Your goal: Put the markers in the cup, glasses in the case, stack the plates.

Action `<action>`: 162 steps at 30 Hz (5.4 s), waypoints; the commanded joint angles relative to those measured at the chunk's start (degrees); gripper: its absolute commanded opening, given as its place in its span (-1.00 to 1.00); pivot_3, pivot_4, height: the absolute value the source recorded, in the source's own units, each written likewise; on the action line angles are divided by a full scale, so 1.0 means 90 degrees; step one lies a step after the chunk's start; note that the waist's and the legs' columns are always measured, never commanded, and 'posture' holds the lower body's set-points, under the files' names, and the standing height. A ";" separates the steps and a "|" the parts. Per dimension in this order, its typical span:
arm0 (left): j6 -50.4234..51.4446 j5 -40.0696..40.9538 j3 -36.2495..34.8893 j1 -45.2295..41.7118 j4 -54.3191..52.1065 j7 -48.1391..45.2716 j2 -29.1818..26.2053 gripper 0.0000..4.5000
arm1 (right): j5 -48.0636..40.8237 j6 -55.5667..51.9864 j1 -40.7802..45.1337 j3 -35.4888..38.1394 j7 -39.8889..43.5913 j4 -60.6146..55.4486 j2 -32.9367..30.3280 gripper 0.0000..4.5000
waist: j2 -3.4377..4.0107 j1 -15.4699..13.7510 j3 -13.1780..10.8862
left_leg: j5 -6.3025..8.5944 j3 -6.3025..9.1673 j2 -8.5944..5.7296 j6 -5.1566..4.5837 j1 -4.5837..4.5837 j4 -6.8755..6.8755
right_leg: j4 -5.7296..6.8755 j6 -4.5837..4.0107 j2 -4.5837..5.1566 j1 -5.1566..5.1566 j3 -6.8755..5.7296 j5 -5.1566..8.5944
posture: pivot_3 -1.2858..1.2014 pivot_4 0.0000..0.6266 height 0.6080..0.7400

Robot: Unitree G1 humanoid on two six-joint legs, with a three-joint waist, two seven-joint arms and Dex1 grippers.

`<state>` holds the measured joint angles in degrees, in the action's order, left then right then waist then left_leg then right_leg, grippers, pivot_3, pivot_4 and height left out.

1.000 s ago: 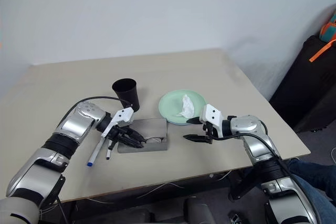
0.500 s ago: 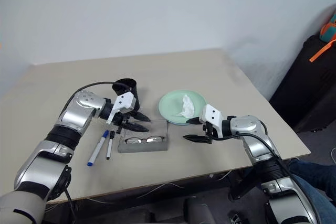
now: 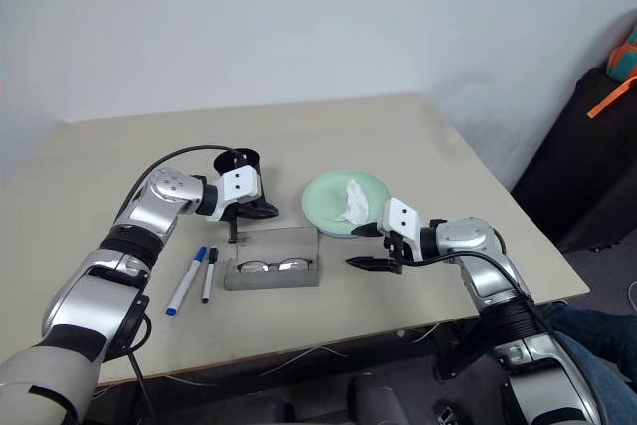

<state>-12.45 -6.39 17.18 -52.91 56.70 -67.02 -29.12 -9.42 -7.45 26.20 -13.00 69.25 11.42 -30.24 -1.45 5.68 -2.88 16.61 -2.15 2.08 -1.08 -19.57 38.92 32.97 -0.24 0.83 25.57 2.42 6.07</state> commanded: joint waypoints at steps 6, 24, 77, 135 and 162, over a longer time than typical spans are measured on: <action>-0.0297 -0.0309 0.0023 -0.0249 0.0462 -0.0288 0.0132 -1.00 | -0.0100 0.0026 0.0171 0.0134 -0.0011 -0.0195 -0.0044 0.37 | -0.0003 0.0000 0.0000 | 0.0002 0.0001 -0.0002 -0.0003 -0.0003 -0.0001 | -0.0001 0.0001 0.0001 0.0000 0.0000 0.0000 | 0.03 -1.00 1.00; 0.1296 0.0718 -0.0145 0.1126 -0.2369 -0.2677 -0.0548 -1.00 | -0.0083 0.0104 0.0206 0.0150 -0.0064 -0.0100 -0.0024 0.37 | -0.0003 0.0017 0.0000 | 0.0006 0.0001 0.0000 -0.0010 -0.0001 -0.0002 | 0.0002 0.0001 0.0001 -0.0002 0.0005 0.0001 | 0.03 -1.00 1.00; 0.9386 0.0753 -0.2574 0.4634 -0.9615 0.6770 0.1839 0.42 | 0.0014 0.0517 0.0894 -0.0058 0.0533 0.0993 0.0304 0.37 | -0.0008 0.0018 0.0001 | 0.0007 0.0005 -0.0006 -0.0005 0.0059 -0.0024 | 0.0000 0.0001 -0.0001 -0.0018 0.0003 0.0001 | 0.03 -1.00 1.00; 0.9637 0.1171 -0.2866 0.3609 -0.7981 0.6534 0.1624 -0.97 | 0.0036 0.0584 0.0849 -0.0032 0.0236 0.0971 0.0356 0.37 | -0.0008 0.0021 0.0001 | 0.0008 0.0015 -0.0011 -0.0003 0.0063 -0.0032 | -0.0005 0.0003 -0.0001 -0.0021 0.0002 0.0003 | 0.03 -1.00 1.00; 0.1900 0.1366 -0.2482 0.1469 -0.4995 0.4505 0.0563 -0.99 | 0.0070 0.0571 0.0987 -0.0024 0.0176 0.1073 0.0350 0.37 | -0.0012 0.0012 -0.0001 | 0.0006 0.0006 -0.0012 -0.0006 0.0051 -0.0029 | -0.0013 0.0002 -0.0001 -0.0020 0.0005 0.0003 | 0.03 -1.00 1.00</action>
<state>12.35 8.65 -5.33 -37.26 7.03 -28.80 -24.55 -8.68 -3.02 33.23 -14.32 70.92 21.66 -26.82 -1.56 5.79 -2.88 16.66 -2.11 1.97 -1.13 -19.09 38.66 32.86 -0.22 0.83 25.38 2.48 6.09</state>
